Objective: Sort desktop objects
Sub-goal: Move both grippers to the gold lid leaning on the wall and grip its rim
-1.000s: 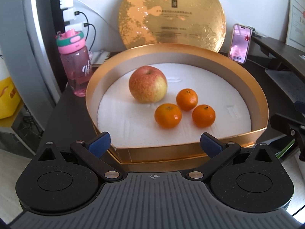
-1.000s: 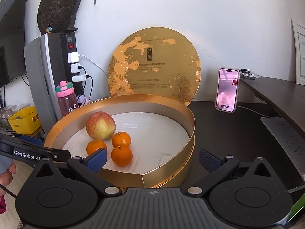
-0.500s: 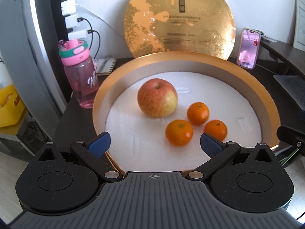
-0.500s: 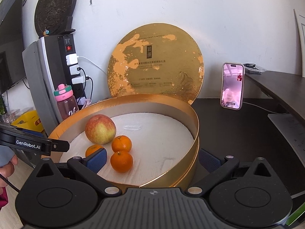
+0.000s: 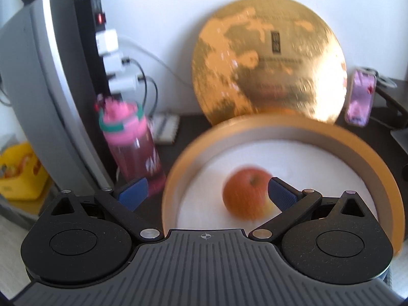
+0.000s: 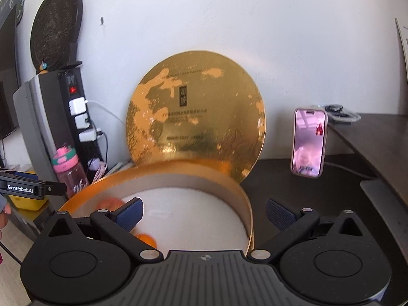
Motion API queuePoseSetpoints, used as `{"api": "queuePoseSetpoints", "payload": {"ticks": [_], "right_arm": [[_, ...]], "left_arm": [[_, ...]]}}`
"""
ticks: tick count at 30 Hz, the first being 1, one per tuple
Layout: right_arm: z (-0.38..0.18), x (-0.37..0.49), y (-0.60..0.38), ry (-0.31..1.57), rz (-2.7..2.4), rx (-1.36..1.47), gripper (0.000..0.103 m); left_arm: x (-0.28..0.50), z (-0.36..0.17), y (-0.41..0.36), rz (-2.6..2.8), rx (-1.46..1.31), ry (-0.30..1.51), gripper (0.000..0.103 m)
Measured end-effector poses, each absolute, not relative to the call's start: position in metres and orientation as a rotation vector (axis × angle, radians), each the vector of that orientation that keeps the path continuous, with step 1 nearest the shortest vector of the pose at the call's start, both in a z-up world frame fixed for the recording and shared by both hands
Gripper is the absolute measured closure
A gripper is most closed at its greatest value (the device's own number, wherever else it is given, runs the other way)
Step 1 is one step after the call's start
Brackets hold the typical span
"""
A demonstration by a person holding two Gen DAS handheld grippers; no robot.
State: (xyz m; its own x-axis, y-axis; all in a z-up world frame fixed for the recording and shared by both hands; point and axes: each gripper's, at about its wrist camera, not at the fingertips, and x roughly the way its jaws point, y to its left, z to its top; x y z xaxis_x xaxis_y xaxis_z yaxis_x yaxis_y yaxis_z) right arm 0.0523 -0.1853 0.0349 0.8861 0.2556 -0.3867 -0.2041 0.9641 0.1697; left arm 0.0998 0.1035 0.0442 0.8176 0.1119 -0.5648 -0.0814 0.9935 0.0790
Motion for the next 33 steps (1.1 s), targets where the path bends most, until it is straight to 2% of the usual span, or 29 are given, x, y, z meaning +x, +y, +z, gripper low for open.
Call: {"api": "queuePoseSetpoints", "payload": {"ticks": [6,13,23,31,33], "right_arm": [[0.046,0.100,-0.196,0.382,0.249,0.149,0.001],[0.045,0.169,-0.218,0.344,0.246,0.229,0.000],[0.016,0.261,-0.238,0.355,0.211,0.251,0.000],[0.003,0.294,-0.245,0.311,0.236,0.253,0.000],[-0.001,0.299,-0.244,0.313,0.249,0.260,0.000]], "left_arm": [[0.144,0.056,0.122,0.072,0.064,0.497,0.000],[0.220,0.055,0.137,0.008,0.015,0.451,0.000],[0.297,0.031,0.152,0.029,-0.030,0.488,0.000],[0.358,0.012,0.164,0.045,-0.069,0.520,0.000],[0.351,0.004,0.162,0.048,-0.064,0.516,0.000]]}}
